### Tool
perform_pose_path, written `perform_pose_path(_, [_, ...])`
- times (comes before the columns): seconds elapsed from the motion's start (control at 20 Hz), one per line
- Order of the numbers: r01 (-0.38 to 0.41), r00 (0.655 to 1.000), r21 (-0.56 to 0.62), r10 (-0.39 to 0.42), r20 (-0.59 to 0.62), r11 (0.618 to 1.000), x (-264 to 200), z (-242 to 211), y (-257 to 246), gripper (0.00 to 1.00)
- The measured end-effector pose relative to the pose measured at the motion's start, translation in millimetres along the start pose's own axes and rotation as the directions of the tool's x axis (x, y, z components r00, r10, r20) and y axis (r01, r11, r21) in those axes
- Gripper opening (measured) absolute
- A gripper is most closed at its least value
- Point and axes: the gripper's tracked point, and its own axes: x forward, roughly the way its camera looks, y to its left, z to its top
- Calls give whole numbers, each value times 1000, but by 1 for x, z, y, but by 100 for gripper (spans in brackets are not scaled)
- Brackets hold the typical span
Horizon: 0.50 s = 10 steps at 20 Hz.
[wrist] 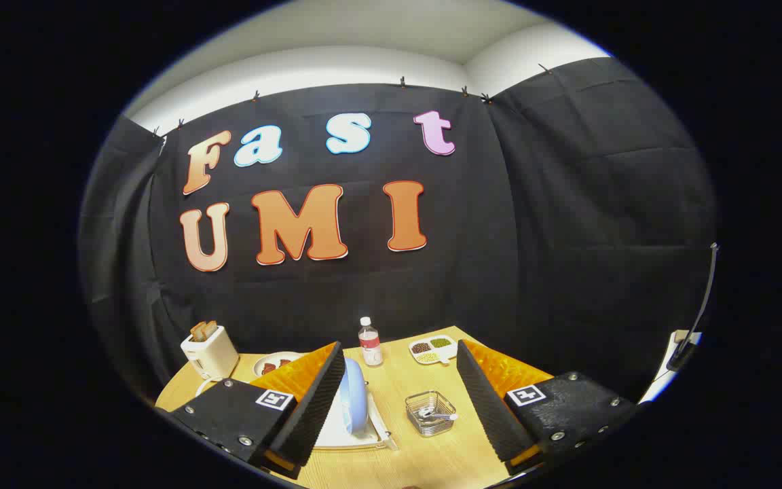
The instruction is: Take the plate from the dish rack, then take the spoon from the basket and place it into the plate.
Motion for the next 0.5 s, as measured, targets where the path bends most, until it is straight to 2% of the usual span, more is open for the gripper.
perform_pose_path(0.2, [-22, 1000, -44, 22, -10, 999, 0, 0, 10, 98])
perform_pose_path(0.5, [-44, 998, -49, 43, -35, 998, 3, -6, 13, 98])
